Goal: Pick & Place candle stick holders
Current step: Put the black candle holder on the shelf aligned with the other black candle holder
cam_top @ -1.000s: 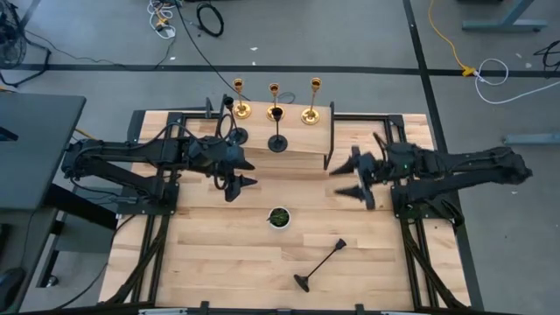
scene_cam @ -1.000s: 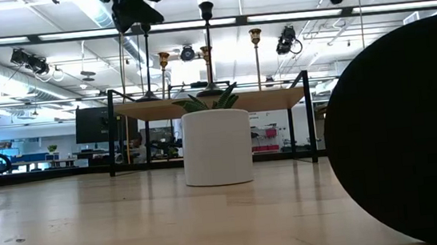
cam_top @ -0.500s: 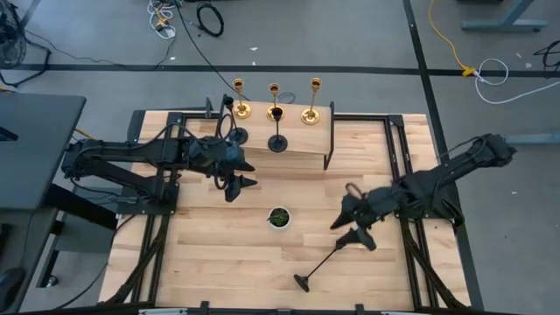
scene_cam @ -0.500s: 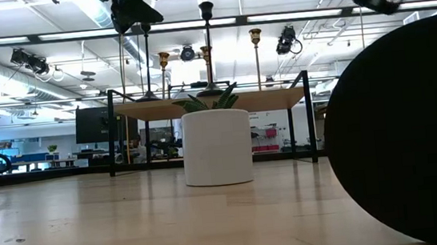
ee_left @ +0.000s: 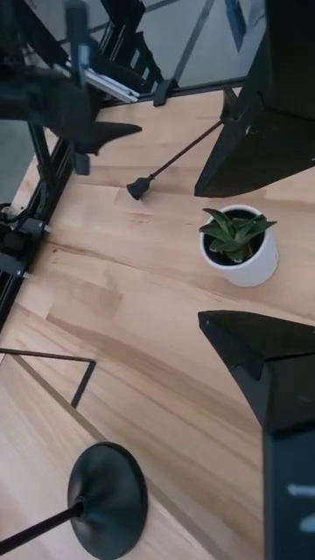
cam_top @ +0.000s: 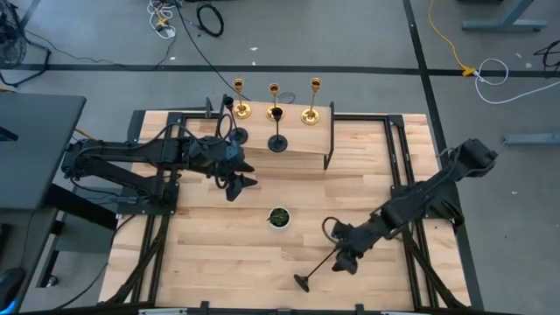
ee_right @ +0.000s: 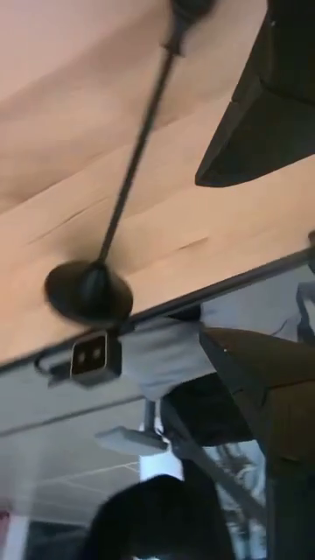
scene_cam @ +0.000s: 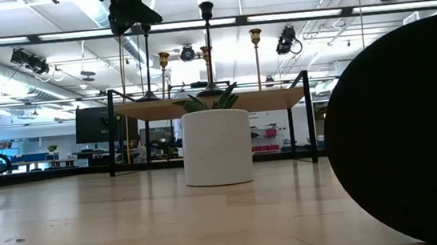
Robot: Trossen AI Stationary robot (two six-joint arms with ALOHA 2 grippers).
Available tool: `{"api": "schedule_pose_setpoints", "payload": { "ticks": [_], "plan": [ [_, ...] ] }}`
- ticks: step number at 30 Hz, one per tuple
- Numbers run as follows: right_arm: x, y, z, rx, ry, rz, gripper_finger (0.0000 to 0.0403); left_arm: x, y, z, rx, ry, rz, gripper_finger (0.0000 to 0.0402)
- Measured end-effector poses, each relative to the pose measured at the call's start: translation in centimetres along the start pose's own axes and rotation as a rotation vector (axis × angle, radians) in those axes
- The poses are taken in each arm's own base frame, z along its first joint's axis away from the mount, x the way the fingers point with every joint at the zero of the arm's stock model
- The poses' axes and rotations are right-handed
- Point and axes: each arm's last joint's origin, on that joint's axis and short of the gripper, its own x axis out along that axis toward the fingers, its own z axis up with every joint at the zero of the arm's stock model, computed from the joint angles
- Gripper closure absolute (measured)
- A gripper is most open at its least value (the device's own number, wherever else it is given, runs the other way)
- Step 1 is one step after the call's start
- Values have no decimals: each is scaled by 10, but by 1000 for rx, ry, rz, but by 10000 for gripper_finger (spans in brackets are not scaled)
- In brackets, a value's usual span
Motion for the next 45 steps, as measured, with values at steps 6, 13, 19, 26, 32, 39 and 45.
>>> {"api": "schedule_pose_setpoints", "payload": {
  "ticks": [6, 13, 19, 26, 32, 39, 45],
  "plan": [
    [26, -4, -4, 189, 116, 10, 128, 0, 0, 0, -9, 0, 0, 179],
    [42, -13, -7, 316, 117, -51, 128, 0, 0, 0, -4, 0, 0, 179],
    [53, -21, -8, 388, 73, -110, 129, 0, 1, -2, -4, 18, 8, 179],
    [66, -30, -8, 419, 27, -153, 146, 0, 1, -2, -2, 21, 10, 179],
    [66, -31, 4, 398, 0, -121, 161, 0, 1, -2, 8, 17, 21, 179],
    [64, -39, 9, 392, 15, -179, 165, 0, 1, -2, 8, 20, 25, 179],
    [63, -41, 13, 379, -38, -199, 166, 0, 2, -3, 8, 27, 28, 179]
  ]
}}
